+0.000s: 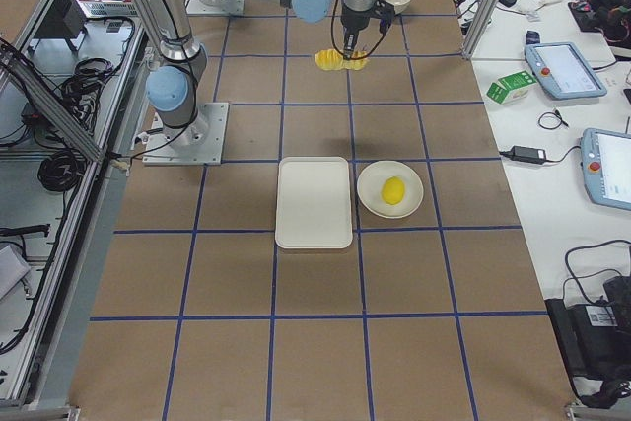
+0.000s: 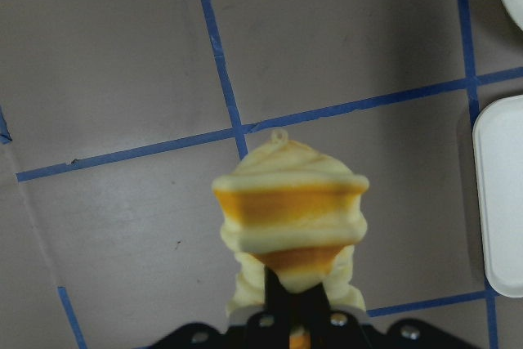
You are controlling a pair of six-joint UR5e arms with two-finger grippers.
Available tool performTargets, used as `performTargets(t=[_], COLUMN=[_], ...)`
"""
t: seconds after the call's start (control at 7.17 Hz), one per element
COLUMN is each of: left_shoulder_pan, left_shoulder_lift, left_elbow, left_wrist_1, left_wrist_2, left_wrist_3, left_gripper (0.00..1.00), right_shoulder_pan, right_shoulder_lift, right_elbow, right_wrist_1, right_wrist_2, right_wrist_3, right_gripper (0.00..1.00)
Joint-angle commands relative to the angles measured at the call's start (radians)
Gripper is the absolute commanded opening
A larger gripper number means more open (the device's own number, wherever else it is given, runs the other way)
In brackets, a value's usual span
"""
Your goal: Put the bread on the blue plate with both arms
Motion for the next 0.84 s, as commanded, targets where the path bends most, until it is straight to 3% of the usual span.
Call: performTargets(t=[0.0,0.14,0.42,0.56,0.7], left_shoulder_pan=[-0.258,-0.343,-0.514,-0.593,-0.642], left_shoulder_lift=[-0.016,-0.029,-0.081,-0.125,-0.175], left_elbow=[-0.098,-0.164,-0.323,-0.397,-0.443], left_wrist_1=[0.006,0.146,0.459,0.697,0.852], left_wrist_2=[-0.127,-0.26,-0.37,-0.376,-0.379], left_wrist_3=[-0.017,-0.062,-0.118,-0.139,-0.223], left_gripper=[0.0,0.0,0.0,0.0,0.0], right_shoulder_pan=[0.025,0.054,0.103,0.134,0.175], right_shoulder_lift=[0.008,0.017,0.057,0.072,0.088], right_elbow=[-0.002,-0.003,-0.055,-0.072,-0.075], right_wrist_1=[-0.005,-0.014,-0.008,-0.005,-0.016], right_wrist_2=[0.0,-0.002,-0.002,-0.002,-0.004], right_wrist_3=[0.005,0.005,0.042,0.071,0.115], right_gripper=[0.0,0.0,0.0,0.0,0.0])
